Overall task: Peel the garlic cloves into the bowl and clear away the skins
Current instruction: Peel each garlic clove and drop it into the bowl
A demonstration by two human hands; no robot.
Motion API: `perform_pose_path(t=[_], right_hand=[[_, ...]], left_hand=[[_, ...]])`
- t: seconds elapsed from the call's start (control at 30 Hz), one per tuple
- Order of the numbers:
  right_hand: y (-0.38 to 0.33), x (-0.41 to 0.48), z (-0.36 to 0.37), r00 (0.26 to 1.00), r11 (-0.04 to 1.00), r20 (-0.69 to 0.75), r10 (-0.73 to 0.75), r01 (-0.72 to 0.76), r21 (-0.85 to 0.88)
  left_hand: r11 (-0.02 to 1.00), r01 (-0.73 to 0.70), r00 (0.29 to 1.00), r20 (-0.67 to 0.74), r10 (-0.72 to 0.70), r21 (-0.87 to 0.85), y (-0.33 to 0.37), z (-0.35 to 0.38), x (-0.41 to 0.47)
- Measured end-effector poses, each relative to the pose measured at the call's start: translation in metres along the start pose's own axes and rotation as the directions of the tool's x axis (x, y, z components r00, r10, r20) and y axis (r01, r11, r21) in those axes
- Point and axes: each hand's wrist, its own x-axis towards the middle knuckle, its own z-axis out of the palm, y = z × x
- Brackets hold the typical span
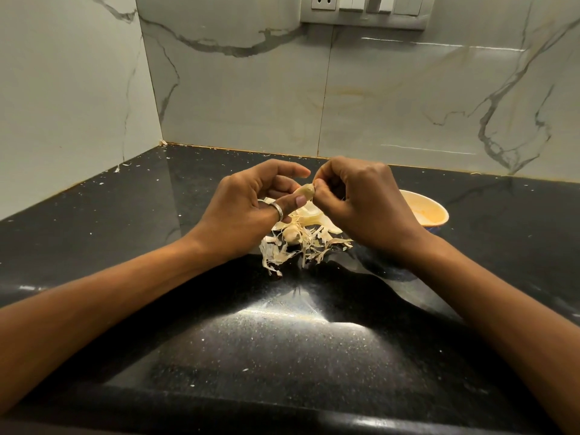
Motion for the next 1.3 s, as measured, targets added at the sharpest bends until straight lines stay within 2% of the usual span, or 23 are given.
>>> perform_pose_path(t=[0.33,0.5,0.87,1.3], right_hand=[[0.001,0.0,0.001,1.0,1.0,0.01,0.008,-0.008,-0.008],[0.0,0.0,0.002,1.0,1.0,0.019,0.009,-0.009,-0.004],[-0.003,0.0,0.001,0.999,1.0,0.051,0.006,-0.005,-0.014],[-0.002,0.0,-0.001,0.999,1.0,0.04,0.005,-0.005,-0.003]], left_hand=[[0.994,0.054,0.995,0.09,-0.045,-0.095,0.006,0.0,0.0],[0.988,0.114,0.993,0.05,-0.11,-0.103,0.001,-0.002,0.003],[0.902,0.206,0.958,-0.112,-0.265,-0.379,-0.002,-0.002,0.009],[0.88,0.206,0.923,-0.214,-0.32,-0.427,-0.006,-0.009,0.013]])
